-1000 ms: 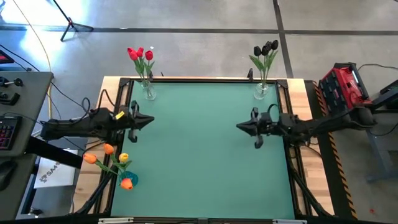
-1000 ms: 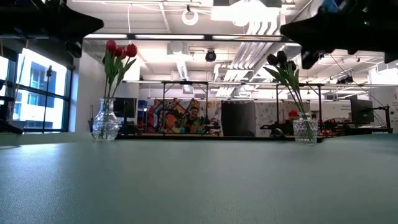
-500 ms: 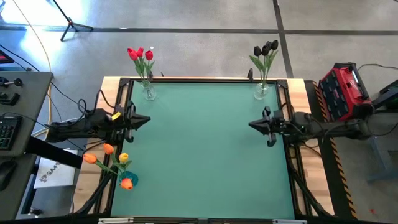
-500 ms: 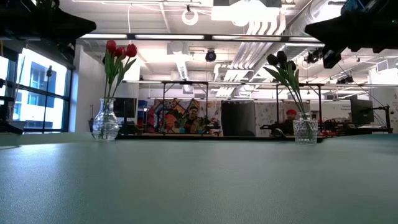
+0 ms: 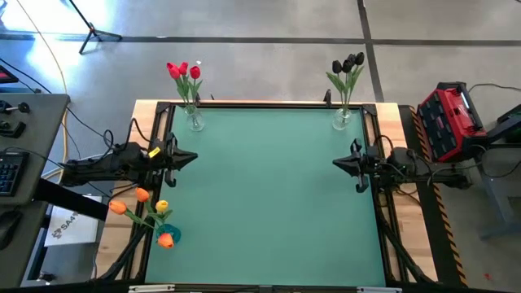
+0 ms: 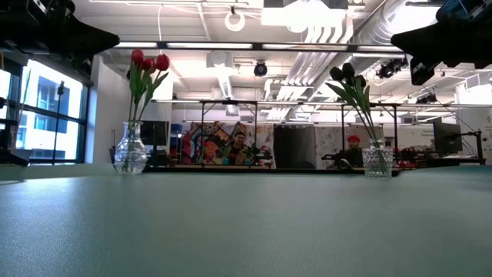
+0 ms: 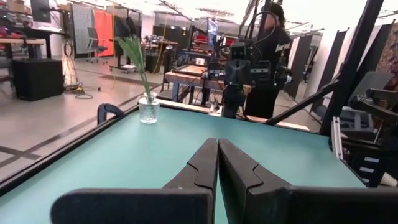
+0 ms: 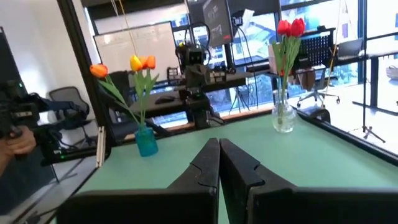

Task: Sort flowers into vase by color
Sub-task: Return to Home Position

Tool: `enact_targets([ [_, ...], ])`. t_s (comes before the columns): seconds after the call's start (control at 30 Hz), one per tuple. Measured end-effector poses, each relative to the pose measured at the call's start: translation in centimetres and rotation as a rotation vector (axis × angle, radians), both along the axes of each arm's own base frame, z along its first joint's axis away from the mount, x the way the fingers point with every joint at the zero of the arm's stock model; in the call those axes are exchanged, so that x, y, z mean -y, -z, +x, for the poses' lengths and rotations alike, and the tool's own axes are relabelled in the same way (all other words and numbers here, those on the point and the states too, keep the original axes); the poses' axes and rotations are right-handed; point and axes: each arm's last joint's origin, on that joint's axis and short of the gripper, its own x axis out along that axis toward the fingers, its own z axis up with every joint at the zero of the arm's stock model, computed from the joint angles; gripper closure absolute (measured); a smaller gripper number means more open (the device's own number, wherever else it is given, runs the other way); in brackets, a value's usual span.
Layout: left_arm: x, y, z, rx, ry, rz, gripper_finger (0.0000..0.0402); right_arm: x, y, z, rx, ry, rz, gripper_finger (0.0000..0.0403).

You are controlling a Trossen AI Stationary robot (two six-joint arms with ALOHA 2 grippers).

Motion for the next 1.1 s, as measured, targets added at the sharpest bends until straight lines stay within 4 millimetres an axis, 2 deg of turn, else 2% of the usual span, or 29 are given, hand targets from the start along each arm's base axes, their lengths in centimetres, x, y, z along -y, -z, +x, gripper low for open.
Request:
enact_targets([
  [0.5, -0.1, 0.7, 0.0, -0.069, -0.038, -0.007, 0.0401, 0.2, 0.6, -0.1, -0.059, 0.086, -0.046, 0.0403],
  [0.77, -0.1, 0.7, 0.0, -0.066, -0.038, -0.008, 0.0401, 0.2, 0.5, -0.1, -0.044, 0.080, 0.013, 0.0403],
  [0.93, 0.0, 1.9, 0.7, -0.035, -0.003, -0.009, 0.0401, 0.1, 1.4, 0.5, 0.123, 0.032, 0.034, 0.0403],
  [1.1, 0.0, 3.1, 1.1, -0.037, 0.011, -0.021, 0.0401, 0.0, 1.7, 0.6, 0.087, 0.002, 0.054, 0.0403],
])
